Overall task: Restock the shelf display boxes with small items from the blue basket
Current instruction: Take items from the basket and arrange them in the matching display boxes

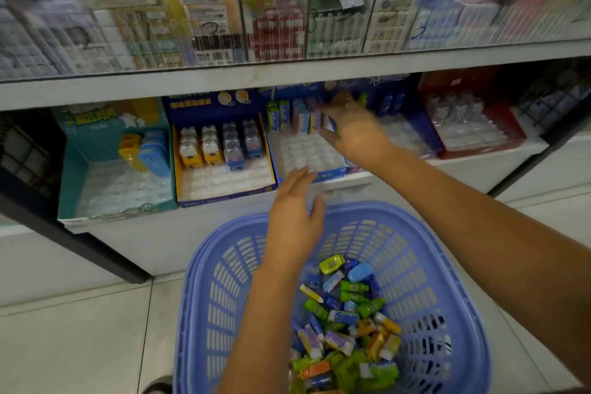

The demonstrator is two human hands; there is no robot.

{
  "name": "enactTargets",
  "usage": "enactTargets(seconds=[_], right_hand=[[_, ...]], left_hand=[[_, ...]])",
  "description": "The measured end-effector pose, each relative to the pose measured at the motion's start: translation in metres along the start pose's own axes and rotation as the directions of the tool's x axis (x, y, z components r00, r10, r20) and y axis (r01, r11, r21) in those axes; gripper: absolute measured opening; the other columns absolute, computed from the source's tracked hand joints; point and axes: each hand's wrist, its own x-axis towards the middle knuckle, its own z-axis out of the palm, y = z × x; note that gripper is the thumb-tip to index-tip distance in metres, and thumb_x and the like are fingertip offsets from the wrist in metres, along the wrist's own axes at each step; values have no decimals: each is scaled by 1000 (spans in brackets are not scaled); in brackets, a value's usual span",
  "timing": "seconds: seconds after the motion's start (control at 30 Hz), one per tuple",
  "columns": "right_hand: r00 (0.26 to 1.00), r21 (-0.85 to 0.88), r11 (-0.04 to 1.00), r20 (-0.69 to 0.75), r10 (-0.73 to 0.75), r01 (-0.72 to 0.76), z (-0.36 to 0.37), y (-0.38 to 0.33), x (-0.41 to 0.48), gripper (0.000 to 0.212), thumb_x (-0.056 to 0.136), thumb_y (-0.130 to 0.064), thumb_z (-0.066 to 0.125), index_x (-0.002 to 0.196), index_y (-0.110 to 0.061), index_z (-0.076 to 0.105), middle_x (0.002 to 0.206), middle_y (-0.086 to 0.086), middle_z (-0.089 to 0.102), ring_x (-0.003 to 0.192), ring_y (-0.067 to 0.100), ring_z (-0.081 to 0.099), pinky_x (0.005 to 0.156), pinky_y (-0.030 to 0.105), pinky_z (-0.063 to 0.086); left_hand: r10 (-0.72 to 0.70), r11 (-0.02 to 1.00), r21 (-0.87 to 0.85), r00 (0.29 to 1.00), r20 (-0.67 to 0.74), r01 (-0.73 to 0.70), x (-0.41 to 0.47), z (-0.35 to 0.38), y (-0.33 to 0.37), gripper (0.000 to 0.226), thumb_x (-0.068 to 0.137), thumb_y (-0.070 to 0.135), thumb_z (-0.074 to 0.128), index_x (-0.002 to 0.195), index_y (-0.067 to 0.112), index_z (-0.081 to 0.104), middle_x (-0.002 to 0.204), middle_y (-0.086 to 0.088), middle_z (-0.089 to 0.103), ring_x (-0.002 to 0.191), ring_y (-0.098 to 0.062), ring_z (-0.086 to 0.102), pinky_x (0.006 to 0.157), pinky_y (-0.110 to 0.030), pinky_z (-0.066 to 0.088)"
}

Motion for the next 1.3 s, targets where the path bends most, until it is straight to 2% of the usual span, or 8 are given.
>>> enactTargets(seconds=[0.13, 0.23, 0.4, 0.57, 0.87, 1.07, 1.17, 1.3], right_hand=[[995, 256, 967, 88, -42, 18, 18, -11, -79, 10, 85, -19, 63, 84, -12, 70, 82, 8, 70, 70, 17, 59, 63, 19, 35], [860, 214, 966, 510, 15, -144, 65, -10, -135, 15, 83, -23, 65, 94, -14, 69, 96, 4, 70, 88, 19, 63, 69, 22, 39], [450, -29, 981, 885, 115, -194, 155, -6, -208, 55, 79, -43, 71, 118, -11, 49, 117, 11, 54, 111, 31, 53, 84, 36, 46], [480, -139, 973, 851, 213, -184, 186, -5, -235, 94, 67, -57, 75, 138, -11, 35, 135, 16, 43, 124, 32, 43, 99, 39, 40], [542, -154, 984, 822, 176, -87, 200, -10, -230, 58, 88, -45, 58, 126, -3, 46, 130, 18, 48, 120, 31, 45, 97, 38, 38], [474, -212, 971, 847, 240, -114, 201, -13, -229, 59, 88, -43, 60, 128, -3, 42, 129, 16, 51, 119, 30, 50, 92, 37, 45], [436, -230, 969, 865, 246, -90, 201, -11, -232, 50, 96, -35, 51, 132, -3, 41, 133, 16, 49, 122, 29, 47, 94, 37, 44], [479, -249, 968, 849, 224, -11, 197, -10, -236, 47, 96, -16, 50, 138, -3, 33, 136, 17, 45, 125, 31, 43, 96, 39, 42]], left_hand=[[-86, 996, 19, 987, -138, 89, -16, 15, -22, 26, 95, 16, 52, 120, 12, 59, 124, -6, 58, 112, -22, 54, 91, -30, 44], [-305, 940, 226, 927, 217, 256, -27, 34, -56, 25, 92, 7, 51, 112, 2, 64, 115, -17, 64, 108, -31, 59, 86, -36, 44], [-547, 833, 497, 491, 678, 242, -83, 73, -106, 26, 87, 6, 59, 113, 5, 65, 94, -12, 60, 90, -23, 57, 85, -34, 48], [-596, 801, 478, 407, 692, 361, -106, 95, -127, 19, 84, 20, 68, 103, 17, 71, 110, -13, 67, 95, -30, 66, 71, -28, 52], [-720, 694, 611, 372, 585, 381, -98, 123, -134, 40, 88, 27, 64, 121, 5, 60, 128, -18, 56, 118, -32, 54, 100, -39, 42], [-788, 570, 373, 358, 502, 732, -97, 104, -149, 35, 71, 18, 81, 68, 7, 49, 66, -11, 50, 61, -21, 54, 51, -29, 46], [-772, 504, 160, 360, 524, 849, -89, 98, -147, 27, 80, 13, 73, 67, 2, 52, 61, -14, 52, 50, -21, 49, 56, -31, 45], [-708, 532, 159, 334, 622, 832, -88, 98, -133, 21, 95, 13, 52, 76, 4, 53, 75, -16, 58, 73, -32, 60, 67, -35, 49]])
